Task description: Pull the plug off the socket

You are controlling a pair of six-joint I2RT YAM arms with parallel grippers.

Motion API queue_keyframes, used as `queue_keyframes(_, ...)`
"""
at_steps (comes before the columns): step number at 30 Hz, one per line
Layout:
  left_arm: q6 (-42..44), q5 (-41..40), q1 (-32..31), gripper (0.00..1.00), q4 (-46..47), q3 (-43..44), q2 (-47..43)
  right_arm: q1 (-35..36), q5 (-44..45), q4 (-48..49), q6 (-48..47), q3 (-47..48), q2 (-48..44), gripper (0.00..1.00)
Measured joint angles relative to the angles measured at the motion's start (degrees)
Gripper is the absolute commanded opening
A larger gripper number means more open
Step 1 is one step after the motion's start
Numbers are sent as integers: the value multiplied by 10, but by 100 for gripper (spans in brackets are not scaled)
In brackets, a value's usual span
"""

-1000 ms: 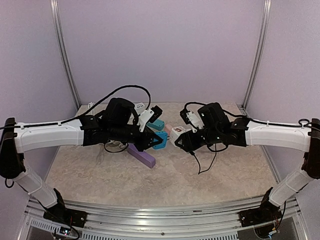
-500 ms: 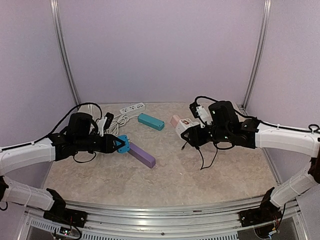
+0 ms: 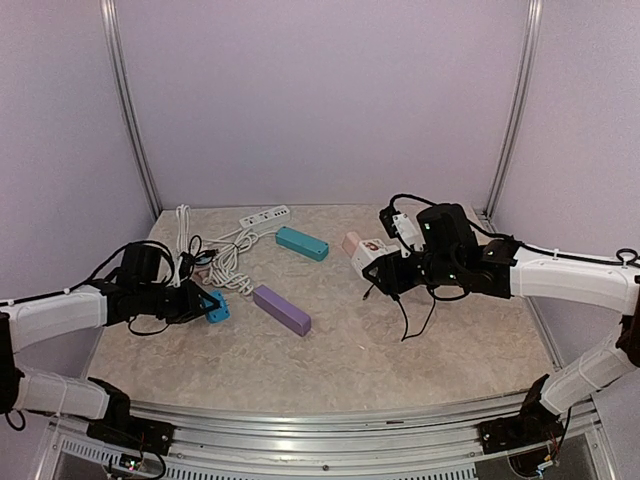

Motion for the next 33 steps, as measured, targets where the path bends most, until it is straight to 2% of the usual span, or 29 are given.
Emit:
queue_keyframes(8, -31, -5, 19, 1, -24, -27, 1, 0, 1, 1, 0, 0, 0, 0)
queue_keyframes(11, -38, -7, 32, 7, -26, -34, 1, 0, 1, 4, 0, -1, 0, 0)
queue_keyframes(19, -41, -12, 45, 14, -31, -42, 19, 0, 1, 4, 0, -1, 0, 0)
queue_keyframes(26, -40, -22, 45, 26, -36, -42, 35, 0, 1, 4, 0, -1, 0, 0)
queue_keyframes(29, -41, -26, 45, 36, -40, -42, 40, 0, 1, 4, 0, -1, 0, 0)
queue_keyframes(33, -41, -33, 46, 37, -43, -42, 42, 0, 1, 4, 0, -1, 0, 0)
